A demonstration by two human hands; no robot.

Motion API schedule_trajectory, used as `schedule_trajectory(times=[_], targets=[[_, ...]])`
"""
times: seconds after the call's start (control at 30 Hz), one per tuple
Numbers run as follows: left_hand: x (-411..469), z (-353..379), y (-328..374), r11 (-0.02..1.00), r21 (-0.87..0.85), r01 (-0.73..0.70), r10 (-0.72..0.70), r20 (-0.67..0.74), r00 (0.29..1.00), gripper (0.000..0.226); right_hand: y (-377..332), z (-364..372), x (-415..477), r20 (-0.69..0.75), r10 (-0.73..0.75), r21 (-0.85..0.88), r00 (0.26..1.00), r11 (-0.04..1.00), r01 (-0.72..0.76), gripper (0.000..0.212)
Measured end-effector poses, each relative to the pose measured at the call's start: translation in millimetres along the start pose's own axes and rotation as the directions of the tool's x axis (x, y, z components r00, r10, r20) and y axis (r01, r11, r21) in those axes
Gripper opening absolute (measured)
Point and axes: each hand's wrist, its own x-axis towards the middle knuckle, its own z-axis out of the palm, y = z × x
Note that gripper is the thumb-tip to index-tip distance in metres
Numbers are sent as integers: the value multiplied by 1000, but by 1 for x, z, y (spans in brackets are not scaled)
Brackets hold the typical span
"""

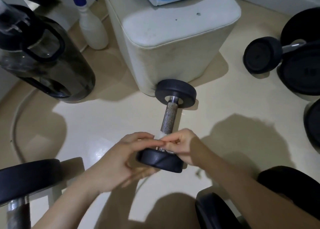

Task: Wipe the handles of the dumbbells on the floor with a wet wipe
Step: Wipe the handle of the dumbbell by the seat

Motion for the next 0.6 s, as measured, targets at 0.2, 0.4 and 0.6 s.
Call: schedule_trajectory(times=[0.2,0.4,0.6], targets=[[-2,47,20,814,581,-16,155,-190,970,45,-29,-42,48,-515,-172,-66,840,985,161,14],[-5,34,2,976,196,-91,140,-250,958,43,-3,0,2,-103,48,-43,994,998,-52,12],[-26,54,-12,755,-654,51,-333,-314,889,47,-28,4,22,-303,-104,-152,947,987,60,12]])
